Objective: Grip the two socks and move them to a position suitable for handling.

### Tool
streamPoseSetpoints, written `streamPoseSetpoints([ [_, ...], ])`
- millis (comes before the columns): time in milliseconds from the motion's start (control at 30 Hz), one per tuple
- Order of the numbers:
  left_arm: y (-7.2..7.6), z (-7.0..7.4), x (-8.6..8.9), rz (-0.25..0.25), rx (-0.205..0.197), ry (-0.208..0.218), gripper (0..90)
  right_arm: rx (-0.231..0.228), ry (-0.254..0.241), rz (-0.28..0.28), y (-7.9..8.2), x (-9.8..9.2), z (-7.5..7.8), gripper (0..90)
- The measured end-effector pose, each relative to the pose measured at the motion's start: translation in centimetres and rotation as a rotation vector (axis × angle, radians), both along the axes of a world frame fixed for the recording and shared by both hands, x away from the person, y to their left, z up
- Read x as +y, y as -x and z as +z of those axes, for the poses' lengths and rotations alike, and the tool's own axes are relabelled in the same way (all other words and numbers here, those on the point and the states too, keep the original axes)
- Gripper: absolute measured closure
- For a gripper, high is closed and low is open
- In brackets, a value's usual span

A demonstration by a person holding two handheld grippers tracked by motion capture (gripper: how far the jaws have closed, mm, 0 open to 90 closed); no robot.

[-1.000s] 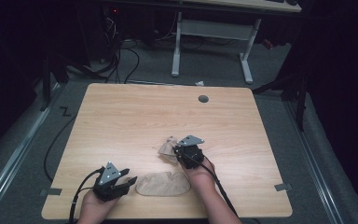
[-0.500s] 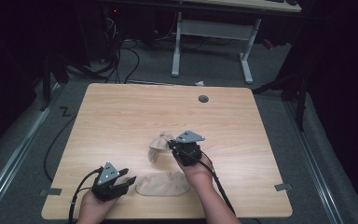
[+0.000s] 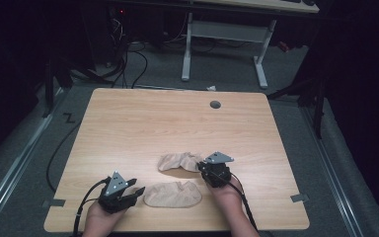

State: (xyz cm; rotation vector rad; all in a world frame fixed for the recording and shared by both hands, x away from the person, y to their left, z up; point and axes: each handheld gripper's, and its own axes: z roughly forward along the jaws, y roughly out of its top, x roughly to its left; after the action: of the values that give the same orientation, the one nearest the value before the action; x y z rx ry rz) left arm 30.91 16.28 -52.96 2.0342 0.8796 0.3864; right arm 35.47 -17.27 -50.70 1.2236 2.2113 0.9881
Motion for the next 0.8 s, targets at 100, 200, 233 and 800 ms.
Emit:
streamPoseSetpoints([
  [100, 0.0, 0.0, 0.0, 0.003, 0.0, 0.0, 53.2, 0.004, 0.013, 0.003, 0.2, -0.2, -0.3, 86.0],
  [200, 0.0, 0.0, 0.1, 0.005, 0.0, 0.001, 53.2, 0.015, 0.028, 0.001, 0.3, -0.3, -0.6, 85.4],
  [233, 0.0, 0.0, 0.1, 0.005, 0.0, 0.001, 53.2, 0.018, 0.03, -0.001, 0.3, -0.3, -0.6, 85.1],
  [800, -0.1, 0.0, 0.2, 0.008, 0.0, -0.003, 53.2, 0.005, -0.016, -0.046, 1.7, -1.6, -0.6, 68.7],
])
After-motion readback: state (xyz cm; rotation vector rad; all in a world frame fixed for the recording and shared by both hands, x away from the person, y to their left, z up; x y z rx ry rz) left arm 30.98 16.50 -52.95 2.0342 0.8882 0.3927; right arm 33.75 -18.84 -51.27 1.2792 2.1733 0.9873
